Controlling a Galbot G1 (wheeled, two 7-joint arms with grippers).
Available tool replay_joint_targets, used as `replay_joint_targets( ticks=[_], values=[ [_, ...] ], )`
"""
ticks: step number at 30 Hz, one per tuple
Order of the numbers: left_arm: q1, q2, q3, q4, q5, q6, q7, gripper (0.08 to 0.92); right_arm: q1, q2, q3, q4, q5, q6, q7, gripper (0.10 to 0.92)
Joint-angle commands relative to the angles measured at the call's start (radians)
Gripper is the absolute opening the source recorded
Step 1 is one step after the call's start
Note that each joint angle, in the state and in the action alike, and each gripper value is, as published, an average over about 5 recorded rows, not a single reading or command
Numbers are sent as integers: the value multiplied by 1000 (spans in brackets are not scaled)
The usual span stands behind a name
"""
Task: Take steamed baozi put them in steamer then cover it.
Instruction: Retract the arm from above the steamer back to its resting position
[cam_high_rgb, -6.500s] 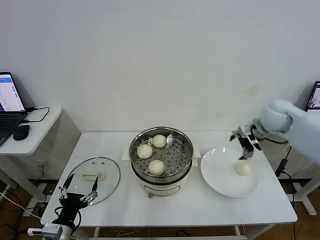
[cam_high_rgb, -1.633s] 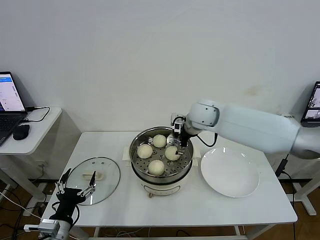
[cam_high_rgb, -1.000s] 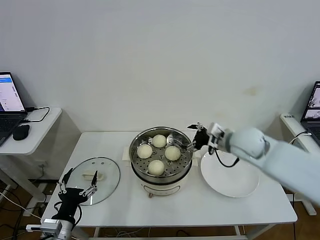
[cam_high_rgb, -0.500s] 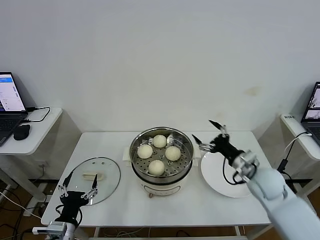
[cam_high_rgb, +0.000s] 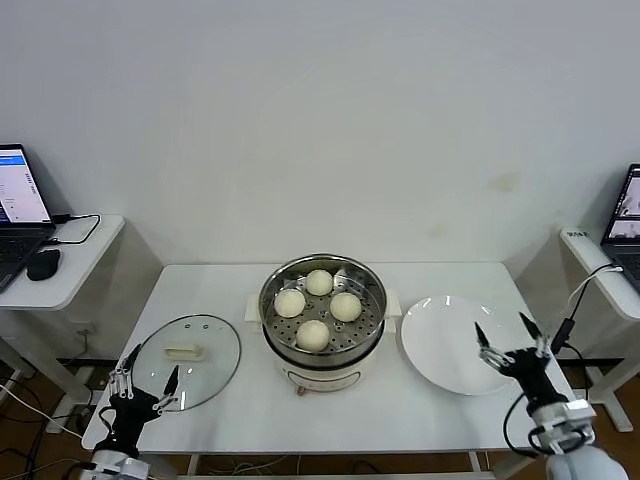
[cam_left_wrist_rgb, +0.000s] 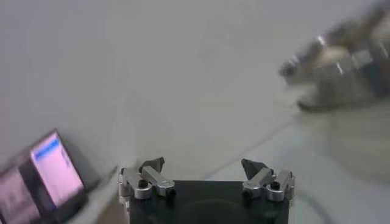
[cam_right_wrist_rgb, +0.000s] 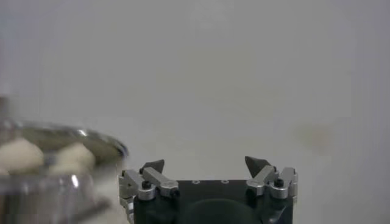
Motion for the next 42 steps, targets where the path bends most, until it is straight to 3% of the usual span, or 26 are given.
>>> replay_joint_targets(
  ticks=[1, 15, 42],
  values=[
    [-54, 71, -19, 199, 541, -130, -72, 823, -94, 148, 152, -33, -49, 54, -4, 823],
    [-268, 140, 62, 425, 588, -173, -121, 823, -99, 195, 149, -62, -78, 82, 7, 823],
    [-555, 113, 177, 684, 624, -168, -101, 823, -112, 205, 183, -93, -92, 97, 2, 823]
  ],
)
